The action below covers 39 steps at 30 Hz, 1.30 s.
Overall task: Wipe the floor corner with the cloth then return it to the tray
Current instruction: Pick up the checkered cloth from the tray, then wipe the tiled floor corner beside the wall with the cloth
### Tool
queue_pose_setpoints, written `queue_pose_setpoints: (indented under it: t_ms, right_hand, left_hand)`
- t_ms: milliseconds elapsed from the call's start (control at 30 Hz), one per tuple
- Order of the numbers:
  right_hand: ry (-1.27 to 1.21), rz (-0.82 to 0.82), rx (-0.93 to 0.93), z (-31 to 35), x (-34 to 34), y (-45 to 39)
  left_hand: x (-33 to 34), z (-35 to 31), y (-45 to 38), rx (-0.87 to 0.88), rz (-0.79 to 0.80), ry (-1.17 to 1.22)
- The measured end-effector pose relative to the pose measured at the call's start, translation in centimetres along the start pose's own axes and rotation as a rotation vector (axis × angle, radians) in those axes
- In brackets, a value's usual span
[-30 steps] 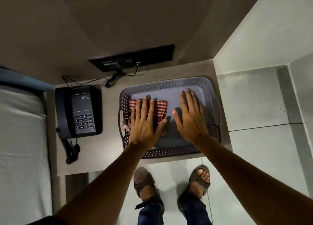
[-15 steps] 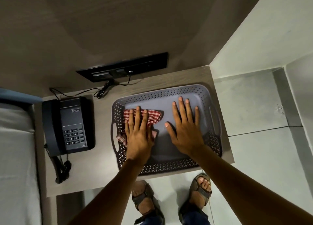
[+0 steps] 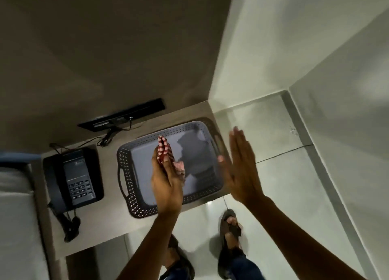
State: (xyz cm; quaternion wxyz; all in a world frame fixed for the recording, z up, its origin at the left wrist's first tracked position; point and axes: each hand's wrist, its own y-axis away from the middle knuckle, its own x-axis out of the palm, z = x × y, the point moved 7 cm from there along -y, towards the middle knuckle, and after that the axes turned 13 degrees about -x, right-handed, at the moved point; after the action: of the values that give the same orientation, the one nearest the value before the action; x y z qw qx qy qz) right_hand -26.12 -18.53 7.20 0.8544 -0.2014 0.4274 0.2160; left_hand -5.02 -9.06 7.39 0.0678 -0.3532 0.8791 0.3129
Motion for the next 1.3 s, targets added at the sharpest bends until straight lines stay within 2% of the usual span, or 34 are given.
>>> queue_pose_setpoints:
  t_ms: [100,300,533,733,867,1033,1300]
  right_hand:
    - [0.058,-0.060,0.157,-5.0,-6.3,2.6]
    - [0.134,0.092,0.174,-16.4,-10.3,9.1]
    - [0.070,0.159,0.226,-33.4,-9.3,17.1]
    - [0.213,0.296,0.176,-45.8,-10.1,23.1]
    - [0.236,0.346,0.209,-50.8,-7.2,24.3]
    - [0.167,0.293,0.294,-58.7,0.2,24.5]
    - [0.203,0.324,0.303,-69.8,10.4,26.3]
  left_hand:
    - [4.0,-3.3,3.7,0.045,0.055,-0.039]
    - [16.2,-6.1,9.0,0.055,0.162,-0.001]
    - [33.7,0.6,11.4,-0.091,0.140,0.044]
    - [45.8,5.6,10.4,-0.163,0.101,0.107]
    - [52.6,9.2,7.9,-0.177,0.137,0.055]
    - [62.0,16.1,2.6,-0.168,0.187,-0.039]
    - [76.3,20.6,-5.3,0.275,0.134,-0.157]
